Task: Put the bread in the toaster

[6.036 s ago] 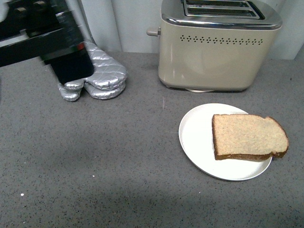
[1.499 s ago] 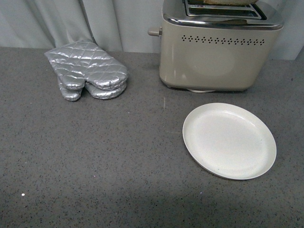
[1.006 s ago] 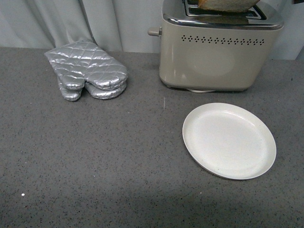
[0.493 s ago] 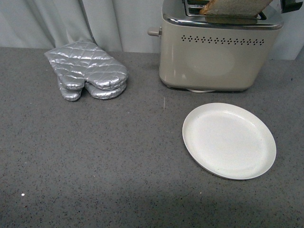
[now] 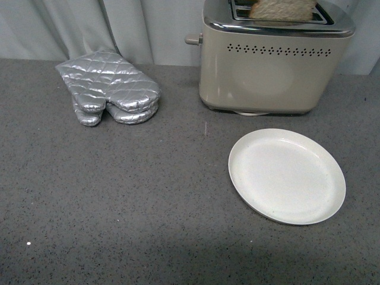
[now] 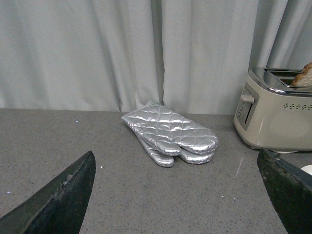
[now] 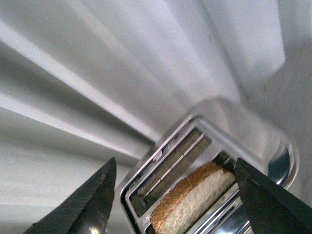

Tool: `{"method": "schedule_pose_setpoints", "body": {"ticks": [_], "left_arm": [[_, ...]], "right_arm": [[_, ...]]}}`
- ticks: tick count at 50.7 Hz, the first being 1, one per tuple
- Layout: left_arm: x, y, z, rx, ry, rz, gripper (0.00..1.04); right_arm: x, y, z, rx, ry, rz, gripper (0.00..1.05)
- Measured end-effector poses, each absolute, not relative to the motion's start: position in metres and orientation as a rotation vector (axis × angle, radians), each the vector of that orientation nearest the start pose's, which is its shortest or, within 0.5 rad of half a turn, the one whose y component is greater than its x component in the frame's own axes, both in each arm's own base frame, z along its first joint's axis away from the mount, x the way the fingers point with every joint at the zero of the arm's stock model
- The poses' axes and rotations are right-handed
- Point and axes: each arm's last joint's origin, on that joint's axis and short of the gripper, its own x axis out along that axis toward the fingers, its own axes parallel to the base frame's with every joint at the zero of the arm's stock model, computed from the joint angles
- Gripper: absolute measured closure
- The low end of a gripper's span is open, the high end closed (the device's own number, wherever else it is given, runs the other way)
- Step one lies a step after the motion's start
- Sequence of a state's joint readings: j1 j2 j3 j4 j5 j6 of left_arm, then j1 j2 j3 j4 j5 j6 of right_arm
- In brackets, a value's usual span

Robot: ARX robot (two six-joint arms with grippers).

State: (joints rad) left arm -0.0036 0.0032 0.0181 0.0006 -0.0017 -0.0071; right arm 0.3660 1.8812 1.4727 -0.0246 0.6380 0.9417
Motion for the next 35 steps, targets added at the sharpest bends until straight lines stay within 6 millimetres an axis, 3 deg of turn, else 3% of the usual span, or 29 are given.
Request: {"method": "schedule_pose_setpoints", "body": {"ticks": [6, 12, 21, 27, 35], "left_arm": [[0.097, 0.0, 0.169, -0.007, -0.015, -0.002, 0.07], [0.097, 0.0, 0.169, -0.007, -0.015, -0.002, 0.07], [0.097, 0.0, 0.169, -0.007, -0.015, -0.002, 0.07], [0.097, 0.0, 0.169, -0.007, -0.015, -0.002, 0.07], [0.097, 0.0, 0.169, -0.007, -0.015, -0.002, 0.07]], "right_arm": [[0.363, 0.128, 0.29, 0.397, -0.032, -0.323, 0.08], [0.326, 0.116, 0.272, 0.089, -0.172, -0.266, 0.1], [0.273, 0.09, 0.244, -0.285, -0.213, -0.249, 0.1], [0.234, 0.059, 0.229, -0.223, -0.037, -0.019, 0.3], [0.2, 0.035, 0.207, -0.042, 0.008, 0.004, 0.66]]}}
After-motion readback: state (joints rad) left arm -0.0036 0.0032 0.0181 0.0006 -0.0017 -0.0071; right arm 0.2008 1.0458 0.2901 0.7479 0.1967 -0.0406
